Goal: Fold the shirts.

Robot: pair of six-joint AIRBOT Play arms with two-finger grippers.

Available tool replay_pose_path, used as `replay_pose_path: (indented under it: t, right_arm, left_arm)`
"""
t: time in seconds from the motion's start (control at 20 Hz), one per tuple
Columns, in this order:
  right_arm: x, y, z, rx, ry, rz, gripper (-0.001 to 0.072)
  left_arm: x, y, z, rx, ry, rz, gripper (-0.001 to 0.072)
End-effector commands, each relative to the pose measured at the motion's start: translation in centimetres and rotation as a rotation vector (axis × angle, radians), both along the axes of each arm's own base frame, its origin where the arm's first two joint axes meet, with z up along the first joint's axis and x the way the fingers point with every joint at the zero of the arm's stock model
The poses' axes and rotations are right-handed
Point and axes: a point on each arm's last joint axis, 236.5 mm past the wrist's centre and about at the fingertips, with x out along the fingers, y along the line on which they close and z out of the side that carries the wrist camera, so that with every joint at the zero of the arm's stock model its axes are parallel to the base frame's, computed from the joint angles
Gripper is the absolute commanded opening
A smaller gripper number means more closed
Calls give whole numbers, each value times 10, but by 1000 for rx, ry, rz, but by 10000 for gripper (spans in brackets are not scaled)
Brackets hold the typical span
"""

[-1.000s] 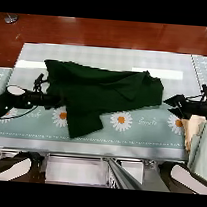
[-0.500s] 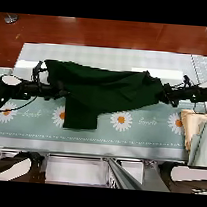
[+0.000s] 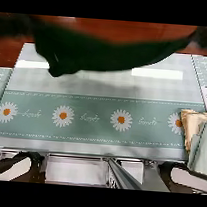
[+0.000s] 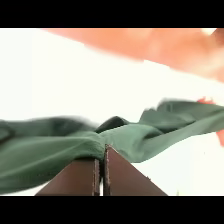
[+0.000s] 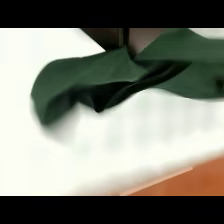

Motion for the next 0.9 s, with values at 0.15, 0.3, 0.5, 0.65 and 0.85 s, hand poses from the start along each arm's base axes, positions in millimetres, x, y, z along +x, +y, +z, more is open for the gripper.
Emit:
replay_pose_path:
  t: [0.15, 0.3, 0.5, 0.65, 0.85]
  right_arm:
    - [-198, 8, 201, -299, -446, -95, 17]
    - [-276, 17, 226, -330, -553, -131, 17]
    - [-335, 7, 225, -379, -572, -220, 17]
    - [-336, 10, 197, -371, -462, -188, 17]
    - [-271, 16, 122, -262, -255, -117, 17]
  left_arm:
    - [-137, 40, 199, 354, -380, 218, 20]
    - [-212, 58, 218, 508, -458, 382, 20]
    - [-296, 61, 221, 574, -548, 453, 20]
    - [-296, 92, 183, 652, -422, 501, 20]
    - [-207, 81, 84, 610, -133, 371, 20]
